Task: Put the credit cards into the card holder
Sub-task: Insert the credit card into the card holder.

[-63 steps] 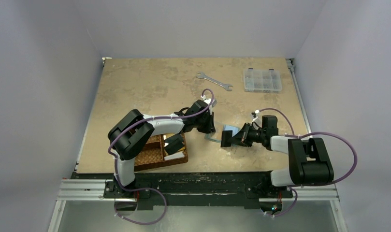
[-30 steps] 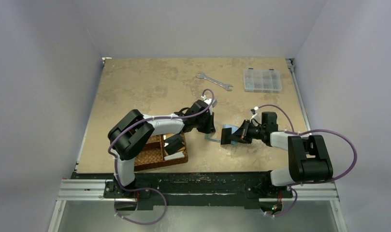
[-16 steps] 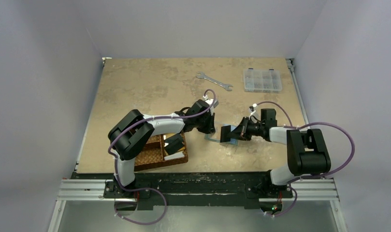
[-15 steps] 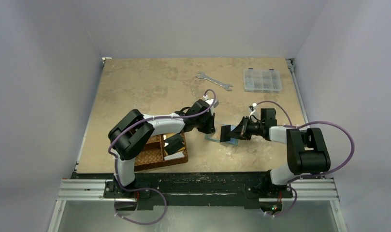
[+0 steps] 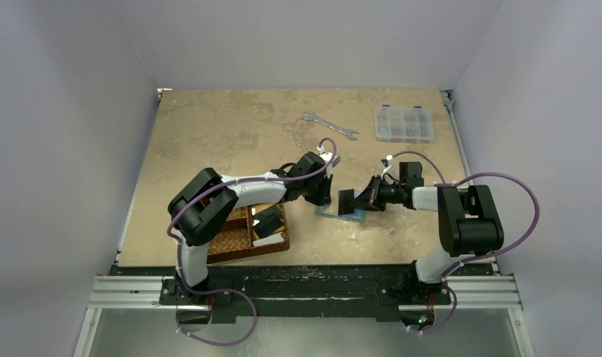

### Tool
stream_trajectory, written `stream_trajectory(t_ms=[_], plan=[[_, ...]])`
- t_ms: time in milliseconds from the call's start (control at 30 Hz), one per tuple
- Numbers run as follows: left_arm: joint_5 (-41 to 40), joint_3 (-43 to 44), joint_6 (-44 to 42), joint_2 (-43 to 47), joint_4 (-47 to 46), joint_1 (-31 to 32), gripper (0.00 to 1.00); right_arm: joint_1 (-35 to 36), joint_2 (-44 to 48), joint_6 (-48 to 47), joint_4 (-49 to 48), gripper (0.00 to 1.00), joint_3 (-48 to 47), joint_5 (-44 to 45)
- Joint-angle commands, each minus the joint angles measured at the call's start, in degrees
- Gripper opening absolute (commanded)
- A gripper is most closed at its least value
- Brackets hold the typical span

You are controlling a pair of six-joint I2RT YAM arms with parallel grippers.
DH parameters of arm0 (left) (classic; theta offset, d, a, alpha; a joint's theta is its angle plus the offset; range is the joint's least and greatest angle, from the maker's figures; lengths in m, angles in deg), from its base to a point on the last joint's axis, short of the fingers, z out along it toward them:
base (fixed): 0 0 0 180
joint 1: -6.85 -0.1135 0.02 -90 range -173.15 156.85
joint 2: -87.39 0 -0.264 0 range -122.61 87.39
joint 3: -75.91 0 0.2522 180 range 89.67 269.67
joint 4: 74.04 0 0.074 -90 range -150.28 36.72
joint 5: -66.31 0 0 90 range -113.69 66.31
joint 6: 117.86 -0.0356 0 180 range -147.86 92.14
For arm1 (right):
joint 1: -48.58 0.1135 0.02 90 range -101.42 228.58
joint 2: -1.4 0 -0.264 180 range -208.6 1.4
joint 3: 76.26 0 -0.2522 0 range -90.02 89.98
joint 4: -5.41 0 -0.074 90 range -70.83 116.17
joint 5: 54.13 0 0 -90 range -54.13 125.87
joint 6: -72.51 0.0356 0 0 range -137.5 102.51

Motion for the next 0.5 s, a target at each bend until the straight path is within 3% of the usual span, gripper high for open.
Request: stream_trajectory(t_ms=[0, 467], plan=[[-1.82, 0.35, -2.61, -2.53, 4.95, 0.03, 0.01, -0.05, -1.09, -1.39, -2.29, 0.0, -1.31, 1.16], [0.82, 0.14, -1.12, -2.38, 3.01, 0.05, 0.01, 0.7, -2.97, 5.19, -14.01, 0.03, 3.08, 0.07]])
